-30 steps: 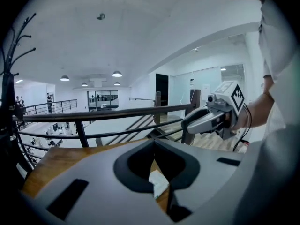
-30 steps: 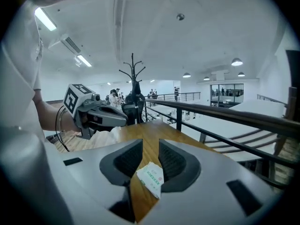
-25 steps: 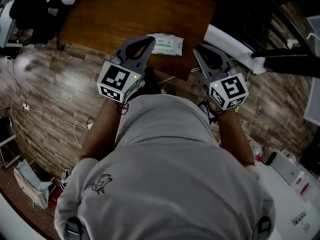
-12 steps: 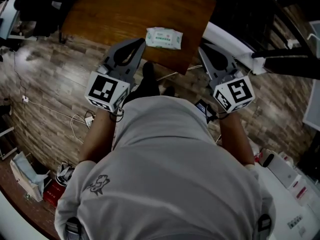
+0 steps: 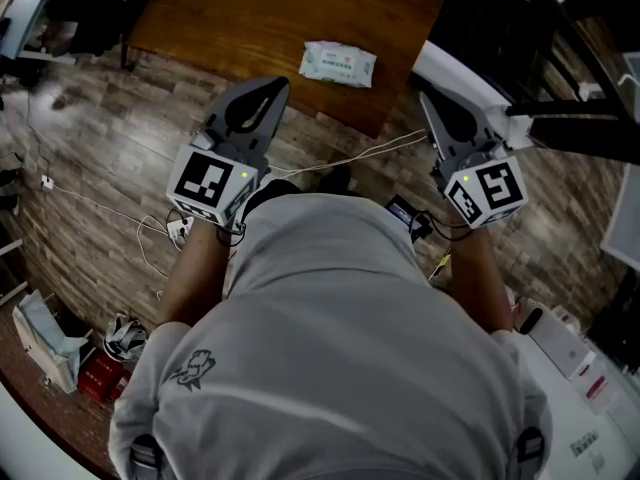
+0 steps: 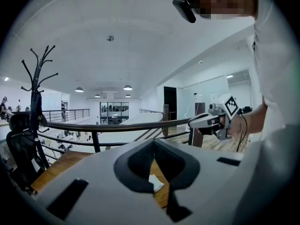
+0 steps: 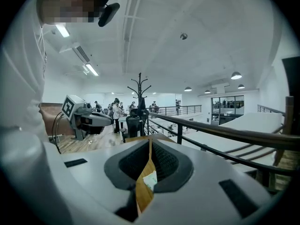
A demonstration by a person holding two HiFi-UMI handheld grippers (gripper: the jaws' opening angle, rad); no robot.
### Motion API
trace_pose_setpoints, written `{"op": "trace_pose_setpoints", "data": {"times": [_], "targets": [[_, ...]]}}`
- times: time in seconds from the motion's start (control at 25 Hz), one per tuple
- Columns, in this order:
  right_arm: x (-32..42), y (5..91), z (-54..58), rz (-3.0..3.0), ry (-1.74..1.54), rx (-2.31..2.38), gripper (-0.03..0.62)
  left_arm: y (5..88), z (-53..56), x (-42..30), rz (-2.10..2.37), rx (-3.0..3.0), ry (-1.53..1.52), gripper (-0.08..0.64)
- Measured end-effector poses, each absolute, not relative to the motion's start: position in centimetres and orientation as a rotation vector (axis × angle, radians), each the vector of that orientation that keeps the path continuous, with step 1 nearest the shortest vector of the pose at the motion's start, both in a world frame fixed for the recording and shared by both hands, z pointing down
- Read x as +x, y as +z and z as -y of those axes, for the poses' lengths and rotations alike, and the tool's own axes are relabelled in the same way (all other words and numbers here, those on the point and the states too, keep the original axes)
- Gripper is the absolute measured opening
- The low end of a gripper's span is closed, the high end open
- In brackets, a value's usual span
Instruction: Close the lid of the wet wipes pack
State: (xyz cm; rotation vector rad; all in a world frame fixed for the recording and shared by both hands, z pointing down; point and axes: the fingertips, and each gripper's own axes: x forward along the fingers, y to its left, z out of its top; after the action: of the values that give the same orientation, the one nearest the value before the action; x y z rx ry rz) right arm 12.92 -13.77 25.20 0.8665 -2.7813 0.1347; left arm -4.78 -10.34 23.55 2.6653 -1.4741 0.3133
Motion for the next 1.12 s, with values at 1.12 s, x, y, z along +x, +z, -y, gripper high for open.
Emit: {"op": "trace_pose_setpoints", "data": {"times": [1.12], "targets": [[4.6, 22.7, -10.2, 2.720, 0.133, 1.092, 0.041, 22.9, -10.8, -13.9, 1.238, 2.791, 0.186, 0.014]]}}
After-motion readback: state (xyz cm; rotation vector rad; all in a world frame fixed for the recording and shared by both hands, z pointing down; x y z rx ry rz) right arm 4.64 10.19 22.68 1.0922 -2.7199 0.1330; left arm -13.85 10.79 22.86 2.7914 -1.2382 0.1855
